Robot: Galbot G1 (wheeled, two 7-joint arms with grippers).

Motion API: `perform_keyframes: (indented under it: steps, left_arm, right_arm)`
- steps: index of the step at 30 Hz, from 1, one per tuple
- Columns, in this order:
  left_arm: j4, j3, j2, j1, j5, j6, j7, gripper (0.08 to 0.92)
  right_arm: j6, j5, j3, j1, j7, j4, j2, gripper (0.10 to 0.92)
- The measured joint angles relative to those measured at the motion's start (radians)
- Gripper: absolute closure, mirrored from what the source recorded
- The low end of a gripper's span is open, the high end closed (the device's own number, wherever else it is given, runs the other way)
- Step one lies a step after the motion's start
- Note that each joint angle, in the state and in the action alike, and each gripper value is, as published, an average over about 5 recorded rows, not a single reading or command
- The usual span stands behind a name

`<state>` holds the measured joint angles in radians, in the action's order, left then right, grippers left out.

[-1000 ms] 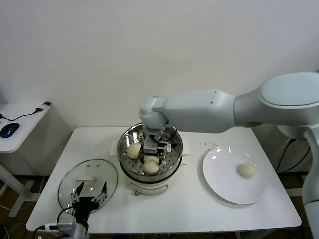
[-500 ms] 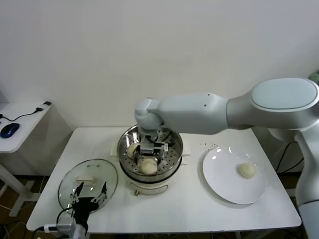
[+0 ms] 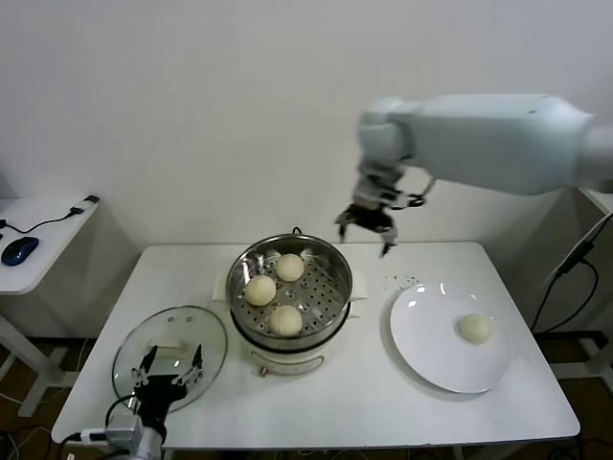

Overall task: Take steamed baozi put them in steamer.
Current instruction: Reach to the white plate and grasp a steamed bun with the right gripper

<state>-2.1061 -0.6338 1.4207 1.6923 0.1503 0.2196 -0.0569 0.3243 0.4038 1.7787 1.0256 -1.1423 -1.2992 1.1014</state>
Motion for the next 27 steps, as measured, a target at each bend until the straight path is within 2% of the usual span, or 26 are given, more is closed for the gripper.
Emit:
perform_keyframes:
  steps: [6,13,19,27]
  left_arm:
    - [0.007,-0.010,0.001,-0.010,0.005,0.006,0.001,0.177]
    - [0.015,-0.007,0.010,-0.010,-0.006,0.009,0.004,0.177]
    - [0.022,-0.003,0.013,-0.005,-0.020,0.009,0.004,0.177]
    - [0.035,-0.001,0.016,-0.005,-0.031,0.009,0.005,0.177]
  right_arm:
    - [-0.138,-0.008,0.080,0.000,0.022,0.007,-0.236,0.203]
    - [-0.277,-0.070,-0.020,-0.192,0.061,0.035,-0.451,0.203]
    - [-0.355,-0.142,-0.200,-0.426,0.091,0.082,-0.533,0.203]
    - [-0.415,-0.215,-0.413,-0.669,0.127,0.175,-0.540,0.203]
